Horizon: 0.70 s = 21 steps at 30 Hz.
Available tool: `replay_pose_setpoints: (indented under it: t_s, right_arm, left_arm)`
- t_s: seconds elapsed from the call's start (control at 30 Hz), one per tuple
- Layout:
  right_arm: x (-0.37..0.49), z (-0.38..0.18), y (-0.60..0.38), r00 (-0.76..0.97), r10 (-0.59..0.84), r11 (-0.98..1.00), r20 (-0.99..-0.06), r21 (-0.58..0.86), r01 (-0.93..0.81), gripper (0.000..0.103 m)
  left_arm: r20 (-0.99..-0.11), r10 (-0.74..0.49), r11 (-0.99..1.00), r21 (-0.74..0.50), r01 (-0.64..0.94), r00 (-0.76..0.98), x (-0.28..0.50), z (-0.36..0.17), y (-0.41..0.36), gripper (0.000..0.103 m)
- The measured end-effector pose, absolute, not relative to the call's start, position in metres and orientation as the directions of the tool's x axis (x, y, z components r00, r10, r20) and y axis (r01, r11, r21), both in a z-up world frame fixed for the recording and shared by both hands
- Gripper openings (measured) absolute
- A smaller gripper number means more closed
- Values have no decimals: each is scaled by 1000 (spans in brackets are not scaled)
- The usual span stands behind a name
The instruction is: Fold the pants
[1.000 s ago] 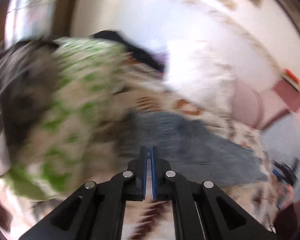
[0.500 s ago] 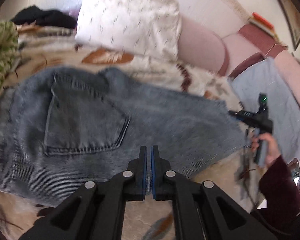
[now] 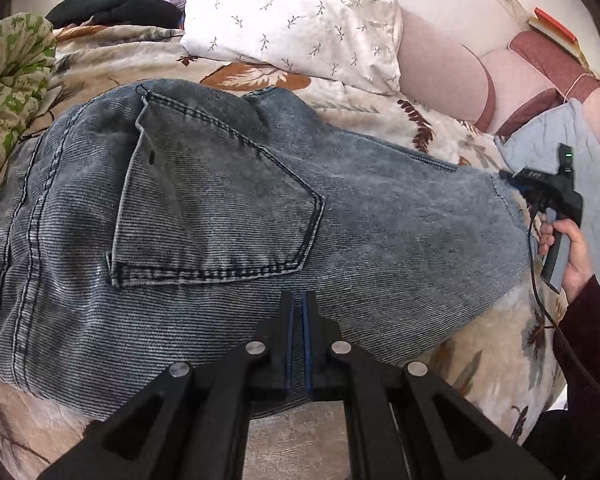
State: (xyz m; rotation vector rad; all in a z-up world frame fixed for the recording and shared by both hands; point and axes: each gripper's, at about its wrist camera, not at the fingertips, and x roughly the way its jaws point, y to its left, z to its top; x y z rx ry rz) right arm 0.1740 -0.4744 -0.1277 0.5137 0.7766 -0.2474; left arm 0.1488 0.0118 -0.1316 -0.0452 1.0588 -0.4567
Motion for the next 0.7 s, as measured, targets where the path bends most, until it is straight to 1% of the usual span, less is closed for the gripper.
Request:
replay_pose_setpoints:
  t_s: [0.03, 0.07, 0.13, 0.17, 0.23, 0.3, 0.37, 0.43, 0.53, 0.63, 0.7]
  right_arm:
    - [178, -141, -477, 643, -42, 849, -765, 312, 426, 16]
    - [174, -146, -478, 634, -38, 843, -772, 316, 435, 32]
    - [166, -147, -486, 636, -33, 819, -771, 344, 460, 40]
    - [160, -143, -490, 631, -19, 803, -775, 364, 472, 40]
    - [144, -128, -493, 672, -2, 787, -740, 414, 457, 40]
    - [119, -107, -492, 715, 19, 779, -698, 459, 427, 43]
    - [99, -94, -483, 741, 72, 767, -667, 512, 386, 45]
    - [79, -86, -468, 758, 111, 776, -642, 533, 338, 45]
    - [56, -84, -431, 756, 174, 806, -631, 533, 259, 45]
    - [50, -86, -406, 761, 199, 831, -617, 518, 203, 45]
    - [48, -93, -398, 768, 240, 801, -594, 568, 189, 45]
  left_arm:
    - [-831, -377, 908, -244, 340, 410, 149, -131, 10, 5]
    - [-831, -373, 910, -241, 338, 412, 150, -130, 9, 5]
    - [-830, -378, 910, -253, 328, 410, 148, -126, 9, 6]
    - [-827, -382, 909, -257, 326, 412, 147, -124, 8, 6]
    - [-813, -396, 904, -263, 337, 427, 138, -114, 8, 7]
    - [-799, -417, 894, -276, 352, 433, 130, -106, 6, 9]
    - [-784, -434, 886, -284, 367, 444, 119, -97, 5, 14]
    - [-771, -442, 885, -290, 366, 458, 111, -92, 6, 18]
    - [-773, -434, 890, -291, 351, 461, 106, -89, 8, 19]
    - [-773, -432, 889, -279, 362, 464, 110, -81, -4, 19]
    - [-759, -434, 885, -261, 385, 485, 120, -72, -20, 19]
